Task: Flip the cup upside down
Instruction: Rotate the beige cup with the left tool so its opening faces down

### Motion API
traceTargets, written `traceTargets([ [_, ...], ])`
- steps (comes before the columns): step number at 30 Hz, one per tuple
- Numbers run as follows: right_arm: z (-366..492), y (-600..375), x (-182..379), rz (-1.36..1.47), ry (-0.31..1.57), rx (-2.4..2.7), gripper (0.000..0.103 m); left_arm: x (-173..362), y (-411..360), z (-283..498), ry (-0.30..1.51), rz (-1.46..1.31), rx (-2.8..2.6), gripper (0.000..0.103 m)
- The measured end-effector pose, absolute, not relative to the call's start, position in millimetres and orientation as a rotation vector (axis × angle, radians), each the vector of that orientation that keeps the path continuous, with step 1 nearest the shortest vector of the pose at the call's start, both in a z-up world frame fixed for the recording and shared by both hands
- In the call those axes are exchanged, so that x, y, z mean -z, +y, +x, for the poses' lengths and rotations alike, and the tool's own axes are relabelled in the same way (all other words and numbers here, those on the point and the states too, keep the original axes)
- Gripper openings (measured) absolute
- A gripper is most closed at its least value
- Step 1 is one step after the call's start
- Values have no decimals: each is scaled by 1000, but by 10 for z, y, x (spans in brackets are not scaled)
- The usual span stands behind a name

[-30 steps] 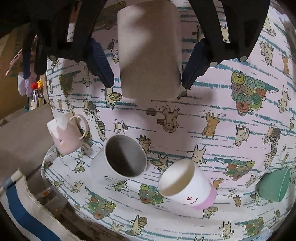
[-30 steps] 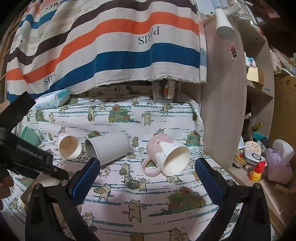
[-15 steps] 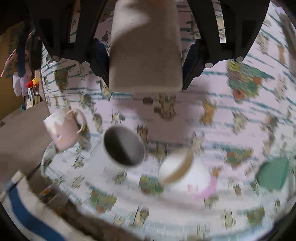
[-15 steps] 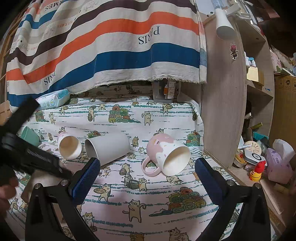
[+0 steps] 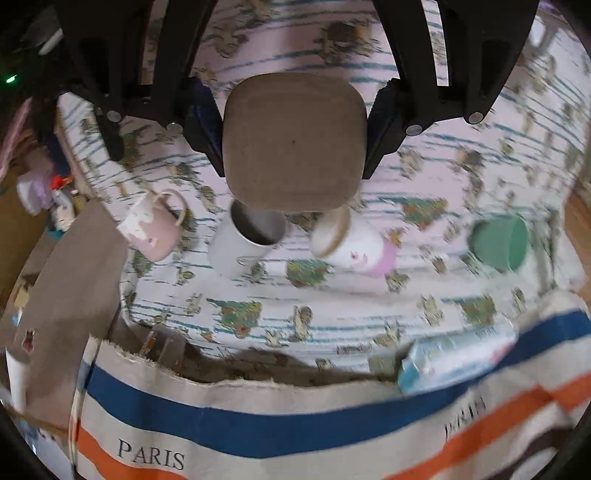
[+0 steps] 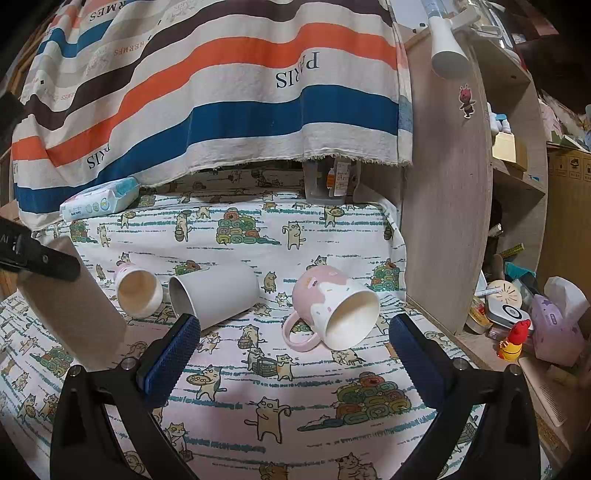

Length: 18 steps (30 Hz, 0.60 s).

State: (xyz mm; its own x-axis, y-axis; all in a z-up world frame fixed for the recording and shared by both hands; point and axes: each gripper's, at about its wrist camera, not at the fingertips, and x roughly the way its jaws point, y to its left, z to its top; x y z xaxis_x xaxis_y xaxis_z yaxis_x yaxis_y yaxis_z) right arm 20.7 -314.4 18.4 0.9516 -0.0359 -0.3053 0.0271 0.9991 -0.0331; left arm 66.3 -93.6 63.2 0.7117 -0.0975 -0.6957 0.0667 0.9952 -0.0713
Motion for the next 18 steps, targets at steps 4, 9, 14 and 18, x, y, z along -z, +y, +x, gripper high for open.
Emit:
traceTargets([
  [4,210,-3147,-181,-28,311,32,102,-482,-918,724,824,-37,103,66],
  [9,211,-3147,-183,-29,311,32,102,-326,-961,757,834,8,77,66],
  [14,206,-3148,-185,-28,311,32,103,-229,-994,835,869,-1,86,66],
  [18,206,-3148,-185,-28,311,32,102,-201,-990,911,860,-8,69,66],
])
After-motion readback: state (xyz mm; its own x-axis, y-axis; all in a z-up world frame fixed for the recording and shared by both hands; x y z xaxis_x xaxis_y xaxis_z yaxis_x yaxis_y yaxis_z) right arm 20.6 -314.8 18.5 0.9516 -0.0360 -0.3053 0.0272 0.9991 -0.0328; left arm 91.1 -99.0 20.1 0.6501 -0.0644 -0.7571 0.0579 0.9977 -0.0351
